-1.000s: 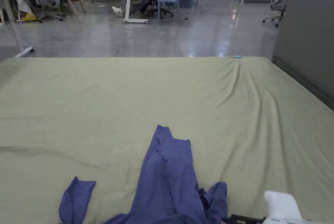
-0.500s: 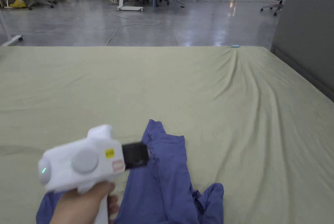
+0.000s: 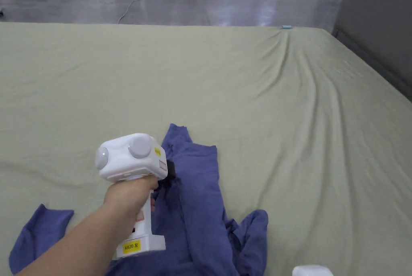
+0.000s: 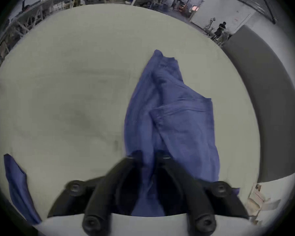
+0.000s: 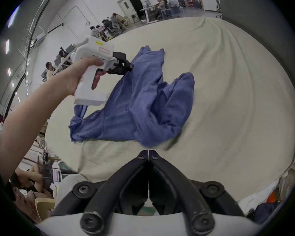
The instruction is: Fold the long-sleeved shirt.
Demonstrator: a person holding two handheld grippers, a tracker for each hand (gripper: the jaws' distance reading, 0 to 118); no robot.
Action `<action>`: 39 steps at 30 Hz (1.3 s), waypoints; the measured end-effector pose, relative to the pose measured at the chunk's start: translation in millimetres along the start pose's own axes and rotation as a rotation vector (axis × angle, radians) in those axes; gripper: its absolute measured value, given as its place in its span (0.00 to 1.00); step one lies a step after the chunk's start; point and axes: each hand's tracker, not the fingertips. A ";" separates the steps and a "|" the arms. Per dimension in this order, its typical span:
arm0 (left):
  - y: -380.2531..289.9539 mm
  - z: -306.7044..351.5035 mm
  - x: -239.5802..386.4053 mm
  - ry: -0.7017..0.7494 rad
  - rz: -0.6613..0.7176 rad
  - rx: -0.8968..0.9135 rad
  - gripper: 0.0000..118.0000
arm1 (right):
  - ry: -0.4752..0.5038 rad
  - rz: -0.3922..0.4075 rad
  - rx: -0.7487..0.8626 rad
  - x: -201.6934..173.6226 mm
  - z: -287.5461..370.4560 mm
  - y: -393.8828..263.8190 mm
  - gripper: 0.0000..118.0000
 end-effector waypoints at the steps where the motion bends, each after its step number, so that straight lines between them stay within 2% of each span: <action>1: -1.4 2.2 -1.3 0.016 0.005 -0.006 0.04 | -0.007 0.001 0.002 2.3 -3.7 4.7 0.00; 2: 5.2 2.9 1.4 0.019 -0.002 -0.015 0.03 | -0.018 0.003 0.009 4.7 -8.4 10.8 0.00; 3: 6.1 10.4 -1.0 0.022 -0.014 -0.003 0.03 | -0.015 0.008 0.013 8.6 -14.2 16.5 0.30; 4: 6.2 20.0 -2.8 0.012 -0.012 0.009 0.03 | -0.012 0.022 0.016 12.9 -21.7 21.7 0.71; 5: 8.1 30.8 -2.1 0.003 -0.004 0.036 0.03 | -0.030 0.031 0.012 15.7 -28.8 25.4 1.00; 7: 10.0 53.8 -4.0 -0.024 0.001 0.087 0.03 | -0.105 0.045 -0.040 20.7 -52.5 31.2 0.98; 8: 9.3 63.6 -6.1 -0.035 0.000 0.097 0.03 | -0.077 0.067 -0.008 23.4 -53.5 33.3 0.98; 9: 7.6 73.9 -8.3 -0.041 -0.001 0.102 0.03 | -0.106 0.101 -0.049 19.5 -59.3 35.2 0.98; 11: 4.3 90.0 -7.1 -0.049 0.004 0.120 0.03 | -0.102 0.159 -0.159 13.0 -77.4 36.7 0.97; 12: 2.4 97.8 -10.0 -0.052 0.009 0.131 0.03 | -0.102 0.192 -0.165 9.0 -84.2 35.6 0.90; 13: 0.7 103.4 -13.0 -0.060 0.026 0.148 0.03 | -0.123 0.230 -0.122 0.5 -97.3 31.7 0.66; 14: -0.7 108.7 -16.2 -0.067 0.046 0.160 0.03 | -0.143 0.247 -0.102 -3.8 -97.3 32.0 0.29; 15: -2.8 117.8 -21.7 -0.074 0.066 0.174 0.03 | -0.152 0.214 -0.069 -6.7 -87.3 34.2 0.24; 18: -10.6 155.4 -37.3 -0.112 0.145 0.238 0.03 | -0.075 0.088 0.075 -4.0 -43.6 44.3 0.24; 20: -14.1 190.9 -48.5 -0.148 0.194 0.307 0.03 | -0.056 0.068 0.193 -3.1 -4.4 57.3 0.24; 23: -16.1 251.1 -45.9 -0.197 0.197 0.418 0.03 | 0.022 0.013 0.341 -2.8 58.6 92.9 0.23; 27: 1.1 328.8 -27.4 -0.275 0.201 0.546 0.03 | 0.054 0.061 0.455 -24.2 126.0 169.8 0.23; 31: 46.1 403.5 -9.1 -0.292 0.218 0.660 0.03 | 0.108 0.020 0.442 -49.4 177.2 270.2 0.23; 36: 116.9 478.5 25.5 -0.289 0.193 0.736 0.03 | 0.033 0.065 0.451 -93.5 222.3 376.3 0.23; 39: 156.9 508.1 51.3 -0.169 0.099 0.805 0.03 | -0.032 0.086 0.443 -116.7 233.3 428.8 0.23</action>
